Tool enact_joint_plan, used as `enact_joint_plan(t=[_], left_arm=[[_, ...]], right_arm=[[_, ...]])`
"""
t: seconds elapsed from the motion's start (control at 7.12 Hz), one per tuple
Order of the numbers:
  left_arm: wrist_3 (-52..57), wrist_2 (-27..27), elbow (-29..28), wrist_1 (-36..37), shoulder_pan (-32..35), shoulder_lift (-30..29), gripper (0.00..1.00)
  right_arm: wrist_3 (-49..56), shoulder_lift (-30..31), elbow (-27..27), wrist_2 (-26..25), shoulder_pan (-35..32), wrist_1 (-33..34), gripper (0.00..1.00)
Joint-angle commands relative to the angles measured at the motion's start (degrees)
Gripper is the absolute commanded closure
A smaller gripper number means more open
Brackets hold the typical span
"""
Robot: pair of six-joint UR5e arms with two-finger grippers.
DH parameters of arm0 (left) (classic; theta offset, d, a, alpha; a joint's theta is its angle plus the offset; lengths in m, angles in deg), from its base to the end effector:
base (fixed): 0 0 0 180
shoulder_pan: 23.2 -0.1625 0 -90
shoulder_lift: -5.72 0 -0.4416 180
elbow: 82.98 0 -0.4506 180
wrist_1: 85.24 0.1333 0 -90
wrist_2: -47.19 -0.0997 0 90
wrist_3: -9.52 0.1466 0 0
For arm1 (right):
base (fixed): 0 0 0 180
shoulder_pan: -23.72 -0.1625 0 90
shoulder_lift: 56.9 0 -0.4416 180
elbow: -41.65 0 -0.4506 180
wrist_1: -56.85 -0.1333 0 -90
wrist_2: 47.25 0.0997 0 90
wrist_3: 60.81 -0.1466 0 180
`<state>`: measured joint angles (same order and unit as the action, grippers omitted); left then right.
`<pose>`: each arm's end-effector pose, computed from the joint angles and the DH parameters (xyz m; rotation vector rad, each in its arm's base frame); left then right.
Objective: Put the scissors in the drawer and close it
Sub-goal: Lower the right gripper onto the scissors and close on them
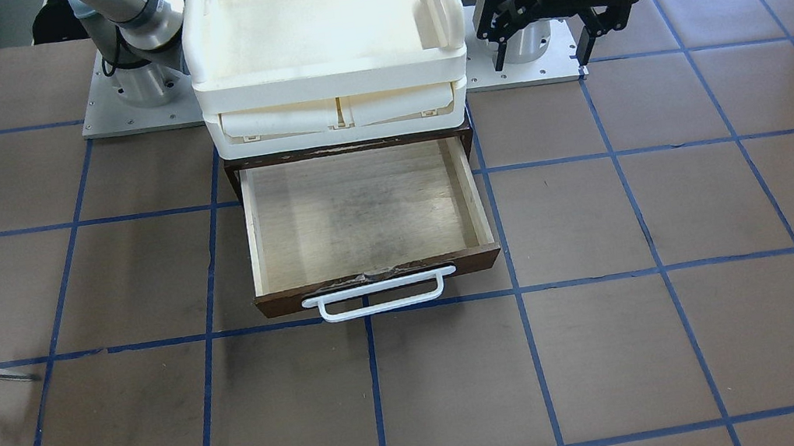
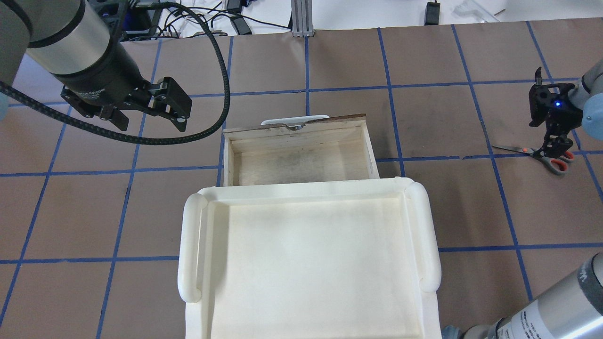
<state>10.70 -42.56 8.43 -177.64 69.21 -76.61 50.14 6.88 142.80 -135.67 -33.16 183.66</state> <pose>-0.1548 -0.4922 0.5097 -0.0984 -3.1332 0.1056 -0.2409 -0.6207 0.1377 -1.9620 2.4305 -0.0363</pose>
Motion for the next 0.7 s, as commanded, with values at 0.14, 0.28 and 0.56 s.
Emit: enact_joint_plan(t=[0.14, 0.28, 0.56], left_arm=[[-0.6, -0.2, 0.0, -0.1, 0.0, 0.1, 0.00], [-0.6, 0.1, 0.0, -0.1, 0.0, 0.2, 0.00], [-0.5, -0.2, 0.1, -0.1, 0.0, 0.2, 0.00]], right_arm=[[5.3, -1.5, 0.1, -0.2, 0.4, 1.6, 0.07], [5.7, -2.2, 0.1, -0.3, 1.0, 1.7, 0.07], [6.0, -2.4, 0.4, -0.3, 1.7, 0.9, 0.00]])
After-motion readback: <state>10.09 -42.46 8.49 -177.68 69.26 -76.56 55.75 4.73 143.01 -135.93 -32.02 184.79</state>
